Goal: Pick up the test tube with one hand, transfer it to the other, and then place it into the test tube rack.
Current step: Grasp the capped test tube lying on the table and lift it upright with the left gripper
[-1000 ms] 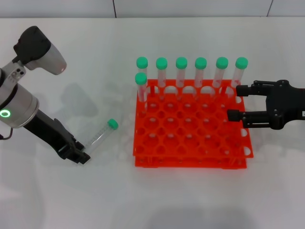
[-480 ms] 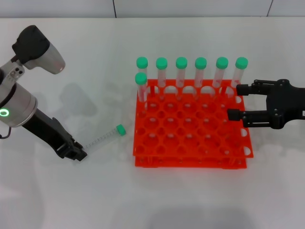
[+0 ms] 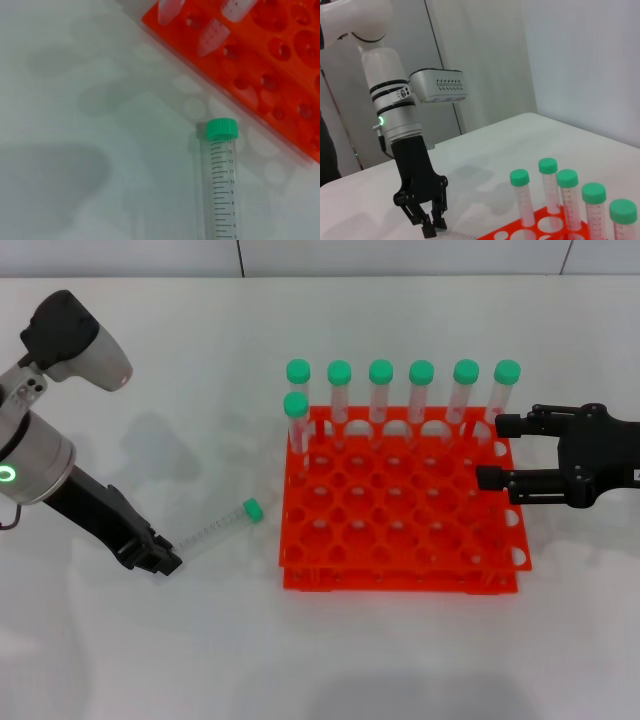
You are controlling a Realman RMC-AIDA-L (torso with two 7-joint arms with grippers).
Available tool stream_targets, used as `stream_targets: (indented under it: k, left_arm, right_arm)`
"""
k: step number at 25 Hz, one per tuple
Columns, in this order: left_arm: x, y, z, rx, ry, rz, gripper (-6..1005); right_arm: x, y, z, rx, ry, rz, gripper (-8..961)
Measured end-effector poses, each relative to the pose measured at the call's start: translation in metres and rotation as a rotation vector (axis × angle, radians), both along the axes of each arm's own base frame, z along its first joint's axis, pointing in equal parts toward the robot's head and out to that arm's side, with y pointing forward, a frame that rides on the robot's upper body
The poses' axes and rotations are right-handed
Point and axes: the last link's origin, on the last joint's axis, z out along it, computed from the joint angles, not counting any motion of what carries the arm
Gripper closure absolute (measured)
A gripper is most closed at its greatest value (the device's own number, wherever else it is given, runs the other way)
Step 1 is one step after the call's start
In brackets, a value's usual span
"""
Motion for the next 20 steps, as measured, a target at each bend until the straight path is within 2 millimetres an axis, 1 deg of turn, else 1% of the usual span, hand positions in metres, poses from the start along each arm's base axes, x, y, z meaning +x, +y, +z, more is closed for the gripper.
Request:
stream_targets:
  k: [7, 10, 15, 20]
  left_arm:
    - [0.0, 0.001, 0.002, 0.006, -0.009, 0.005, 800]
    - [0.002, 0.003, 0.006, 0.027, -0.042, 0.003, 804]
    - [-0.004, 0.006, 0.023, 0.119, -0.138, 0.025, 806]
    - [-0.013, 0.001, 0.038, 0.205, -0.21, 0.013, 805]
  right_arm:
    - [0.001, 0.0, 0.0, 0.0, 0.0, -0.002, 182]
    - [0.001, -0.001, 0.0, 0.0, 0.0, -0.002, 182]
    - [0.001, -0.001, 0.0, 0.0, 0.0, -0.004, 182]
    - [0.001, -0.001, 0.0, 0.001, 0.003, -0.004, 182]
